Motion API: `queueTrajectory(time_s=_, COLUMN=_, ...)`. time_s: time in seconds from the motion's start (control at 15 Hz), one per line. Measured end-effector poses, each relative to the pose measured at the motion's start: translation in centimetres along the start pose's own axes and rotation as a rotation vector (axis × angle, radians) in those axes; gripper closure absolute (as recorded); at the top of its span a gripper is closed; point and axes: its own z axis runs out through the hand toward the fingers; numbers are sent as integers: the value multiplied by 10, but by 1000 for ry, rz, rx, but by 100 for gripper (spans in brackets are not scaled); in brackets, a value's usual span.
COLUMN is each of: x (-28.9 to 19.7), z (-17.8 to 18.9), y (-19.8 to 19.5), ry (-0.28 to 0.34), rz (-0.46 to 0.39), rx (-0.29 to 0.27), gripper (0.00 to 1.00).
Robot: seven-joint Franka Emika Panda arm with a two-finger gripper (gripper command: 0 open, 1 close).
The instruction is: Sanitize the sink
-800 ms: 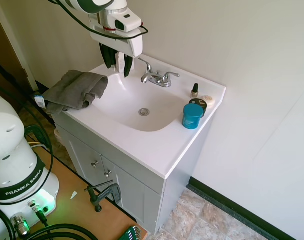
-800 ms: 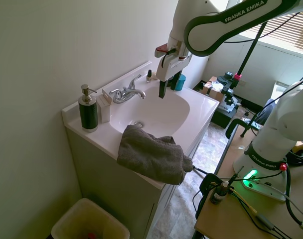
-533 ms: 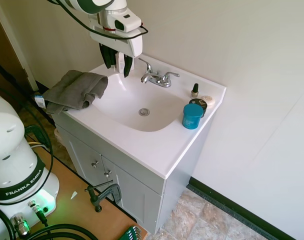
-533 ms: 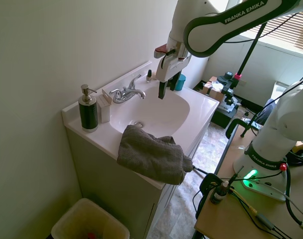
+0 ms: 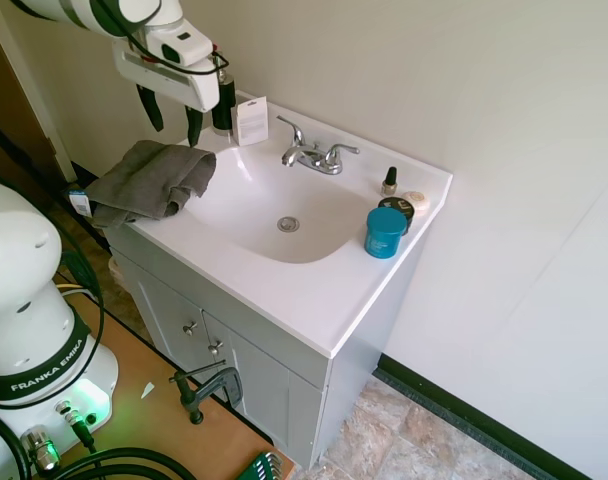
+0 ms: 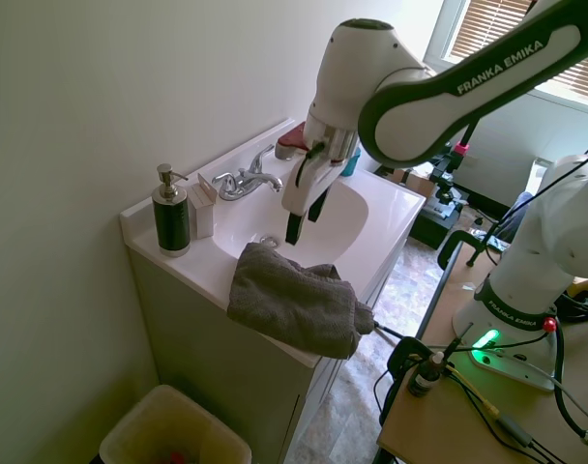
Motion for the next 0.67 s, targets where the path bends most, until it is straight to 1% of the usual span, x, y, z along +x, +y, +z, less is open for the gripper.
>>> queueTrajectory(time_s=0.2, x=-32, z=22, y=-8, ry=-2, rz=27, rx=4, gripper=0)
queueTrajectory(time_s=0.4, x=-52, z=60, y=-17, ry=-5, rz=38, rx=8, gripper=0)
queueTrajectory(time_s=0.53, x=-55, z=84, y=-19, ry=5, rz=40, rx=-3, gripper=0)
queueTrajectory(time_s=0.67, x=-50, z=96, y=-19, ry=12, rz=43, rx=-17, gripper=0)
